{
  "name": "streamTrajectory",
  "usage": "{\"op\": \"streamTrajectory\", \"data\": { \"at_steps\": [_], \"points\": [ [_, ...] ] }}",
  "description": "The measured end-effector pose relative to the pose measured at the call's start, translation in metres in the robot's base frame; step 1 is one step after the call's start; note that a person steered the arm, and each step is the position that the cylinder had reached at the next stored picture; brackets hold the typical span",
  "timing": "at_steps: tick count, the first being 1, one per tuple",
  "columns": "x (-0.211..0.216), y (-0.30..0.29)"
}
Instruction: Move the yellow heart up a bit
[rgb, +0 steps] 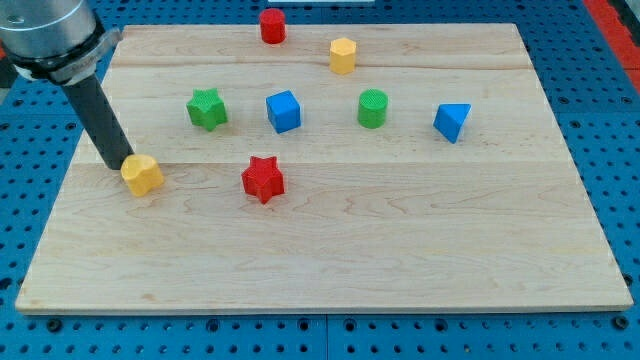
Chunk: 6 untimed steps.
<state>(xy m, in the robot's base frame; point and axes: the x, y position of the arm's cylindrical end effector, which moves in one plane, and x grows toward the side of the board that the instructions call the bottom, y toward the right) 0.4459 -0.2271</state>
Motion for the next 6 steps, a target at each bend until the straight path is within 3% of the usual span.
{"op": "streamTrajectory", "data": {
  "at_steps": [2,4,6],
  "points": [
    [0.017,0.021],
    [-0.009,0.027],
    [0.064,-0.008]
  ]
}}
